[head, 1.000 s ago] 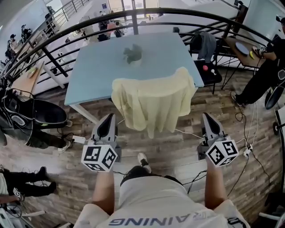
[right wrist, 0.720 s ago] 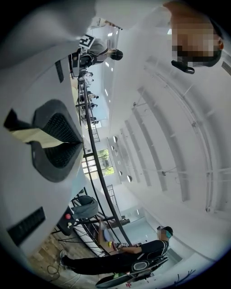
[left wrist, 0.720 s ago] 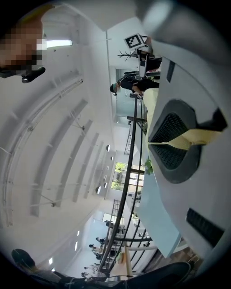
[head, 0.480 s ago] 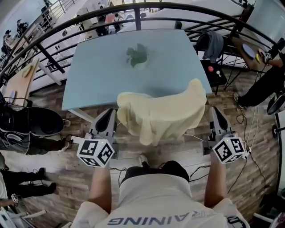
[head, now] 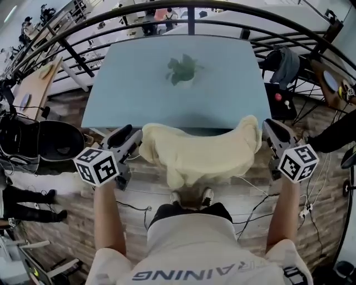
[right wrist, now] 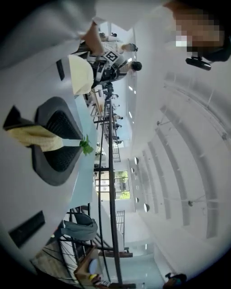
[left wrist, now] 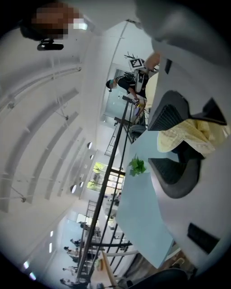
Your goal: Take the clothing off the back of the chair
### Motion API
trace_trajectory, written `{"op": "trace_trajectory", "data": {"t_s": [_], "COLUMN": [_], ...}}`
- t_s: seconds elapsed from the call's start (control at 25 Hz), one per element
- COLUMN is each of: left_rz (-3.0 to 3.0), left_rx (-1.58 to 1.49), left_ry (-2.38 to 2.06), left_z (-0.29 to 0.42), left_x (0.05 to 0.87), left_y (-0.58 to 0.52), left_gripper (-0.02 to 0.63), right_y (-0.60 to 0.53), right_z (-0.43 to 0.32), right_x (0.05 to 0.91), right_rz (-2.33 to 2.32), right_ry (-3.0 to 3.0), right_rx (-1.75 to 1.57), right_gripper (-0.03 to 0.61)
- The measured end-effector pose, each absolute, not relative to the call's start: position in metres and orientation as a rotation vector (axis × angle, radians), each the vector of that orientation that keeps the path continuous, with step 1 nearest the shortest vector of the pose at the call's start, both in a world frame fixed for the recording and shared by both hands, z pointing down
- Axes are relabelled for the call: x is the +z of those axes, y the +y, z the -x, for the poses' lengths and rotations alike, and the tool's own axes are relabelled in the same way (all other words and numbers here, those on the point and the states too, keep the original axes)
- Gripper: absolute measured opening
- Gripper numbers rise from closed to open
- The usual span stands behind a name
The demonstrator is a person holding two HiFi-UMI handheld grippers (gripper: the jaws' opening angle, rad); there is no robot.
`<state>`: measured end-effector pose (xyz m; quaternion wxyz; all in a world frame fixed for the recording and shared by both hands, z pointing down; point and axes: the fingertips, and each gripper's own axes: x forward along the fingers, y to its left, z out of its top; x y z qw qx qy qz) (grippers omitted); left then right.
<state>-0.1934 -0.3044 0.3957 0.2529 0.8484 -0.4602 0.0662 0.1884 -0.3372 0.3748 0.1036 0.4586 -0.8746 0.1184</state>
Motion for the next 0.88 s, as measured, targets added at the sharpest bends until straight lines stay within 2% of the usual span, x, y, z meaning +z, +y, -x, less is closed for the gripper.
{"op": "trace_trajectory", "data": {"t_s": [0.12, 0.2, 0.32, 0.52, 0.64, 0.88], "left_rz": [-2.233, -2.175, -2.101, -1.984, -1.968, -1.957], "left_rx": [0.231, 0.246, 0.209, 0.114, 0.081, 0.017], "left_ry": [-1.116, -1.031, -0.83, -0.596, -0.51, -0.46], "left_z": [0.187, 0.182, 0.169, 0.156, 0.151, 0.149], "left_x": [0.41, 0.421, 0.433, 0.439, 0.433, 0.43], "left_y": [-0.321, -0.332, -0.338, -0.334, -0.328, -0.327], "left_gripper": [0.256, 0.272, 0.278, 0.278, 0.227, 0.216], "right_y": [-0.369, -0.38, -0.388, -0.392, -0.391, -0.388], "right_z": [-0.189, -0.186, -0.178, -0.17, -0.174, -0.168], "right_x": [0.395, 0.412, 0.429, 0.428, 0.446, 0.469], "right_rz": [-1.13, -0.956, -0.724, -0.45, -0.382, -0.244], "right_ry": [-2.564, -2.557, -2.571, -2.723, -2.654, -2.557], "right_rx": [0.468, 0.629, 0.798, 1.032, 1.117, 1.341], "right_gripper": [0.122, 0.183, 0.243, 0.268, 0.275, 0.272]}}
